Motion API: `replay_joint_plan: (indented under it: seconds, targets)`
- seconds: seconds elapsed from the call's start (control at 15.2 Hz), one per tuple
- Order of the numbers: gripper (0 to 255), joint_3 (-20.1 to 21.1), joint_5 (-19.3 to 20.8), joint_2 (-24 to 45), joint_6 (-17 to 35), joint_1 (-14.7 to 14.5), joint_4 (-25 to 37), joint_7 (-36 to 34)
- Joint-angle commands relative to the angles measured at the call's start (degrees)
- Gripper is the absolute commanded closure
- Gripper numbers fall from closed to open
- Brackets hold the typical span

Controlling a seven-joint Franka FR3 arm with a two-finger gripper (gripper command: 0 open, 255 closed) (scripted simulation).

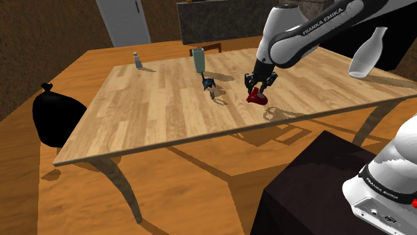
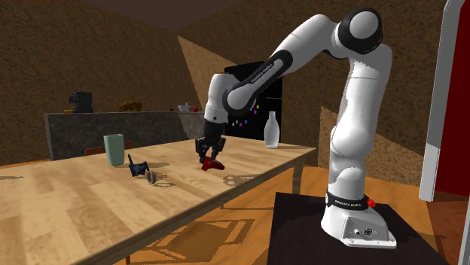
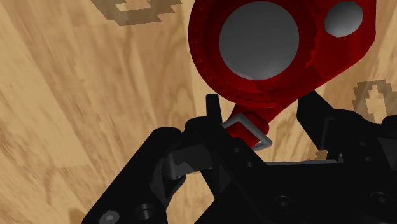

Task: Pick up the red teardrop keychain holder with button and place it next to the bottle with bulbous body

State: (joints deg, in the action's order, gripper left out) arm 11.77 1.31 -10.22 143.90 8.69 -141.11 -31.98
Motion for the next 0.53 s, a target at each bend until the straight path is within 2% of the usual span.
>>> replay_joint_plan:
  seconds: [0.0,0.46]
  targets:
    - [255,-0.2,-0.4,-0.9,-1.8,-0.1,0.9,0.4]
    - [255,-0.6,-1.2,-3.8,-7.6,-0.3,3.8,1.3]
